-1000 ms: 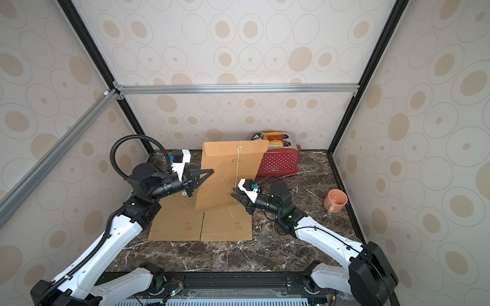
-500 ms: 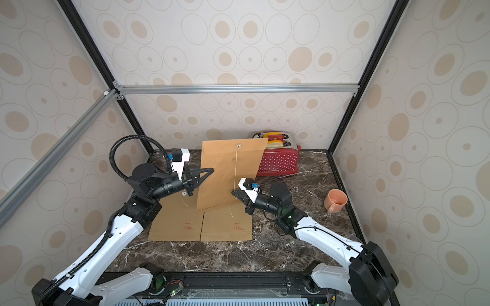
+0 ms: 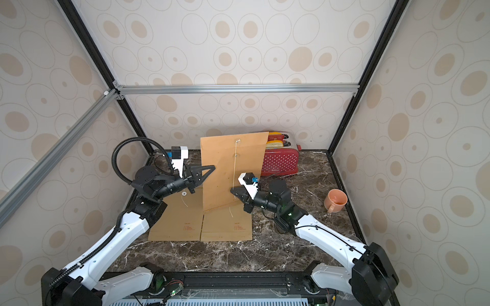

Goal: Close the mouth of the file bag
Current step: Close the file bag.

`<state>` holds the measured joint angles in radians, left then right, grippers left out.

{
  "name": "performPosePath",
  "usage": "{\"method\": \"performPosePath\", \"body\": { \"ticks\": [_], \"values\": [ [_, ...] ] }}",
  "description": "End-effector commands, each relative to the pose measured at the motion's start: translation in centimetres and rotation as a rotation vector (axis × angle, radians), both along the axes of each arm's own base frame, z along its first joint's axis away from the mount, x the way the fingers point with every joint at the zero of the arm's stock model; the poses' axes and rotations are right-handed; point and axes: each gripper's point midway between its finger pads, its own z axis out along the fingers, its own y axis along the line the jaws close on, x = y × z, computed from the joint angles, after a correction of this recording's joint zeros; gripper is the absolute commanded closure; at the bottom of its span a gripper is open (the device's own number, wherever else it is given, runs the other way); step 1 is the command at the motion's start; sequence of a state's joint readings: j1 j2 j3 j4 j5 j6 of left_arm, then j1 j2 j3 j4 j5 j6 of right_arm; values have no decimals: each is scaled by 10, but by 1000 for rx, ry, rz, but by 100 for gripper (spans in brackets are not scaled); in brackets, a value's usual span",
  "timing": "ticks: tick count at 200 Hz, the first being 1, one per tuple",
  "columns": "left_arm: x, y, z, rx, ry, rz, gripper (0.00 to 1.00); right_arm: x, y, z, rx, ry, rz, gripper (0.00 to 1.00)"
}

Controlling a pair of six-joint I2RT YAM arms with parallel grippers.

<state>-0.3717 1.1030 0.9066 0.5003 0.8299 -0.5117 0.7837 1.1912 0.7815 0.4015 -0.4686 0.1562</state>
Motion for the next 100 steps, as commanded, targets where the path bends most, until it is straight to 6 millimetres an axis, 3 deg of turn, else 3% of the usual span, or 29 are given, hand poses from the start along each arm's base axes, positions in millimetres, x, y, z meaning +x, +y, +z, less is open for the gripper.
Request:
{"method": "performPosePath", "body": {
  "ticks": [1, 100],
  "values": [
    [-8, 3, 25, -55, -73, -20, 100, -4, 11, 4, 3, 31, 25, 100],
    [-12, 2, 27, -57, -76, -42, 100, -9, 29, 16, 16, 43, 63, 100]
  ]
}}
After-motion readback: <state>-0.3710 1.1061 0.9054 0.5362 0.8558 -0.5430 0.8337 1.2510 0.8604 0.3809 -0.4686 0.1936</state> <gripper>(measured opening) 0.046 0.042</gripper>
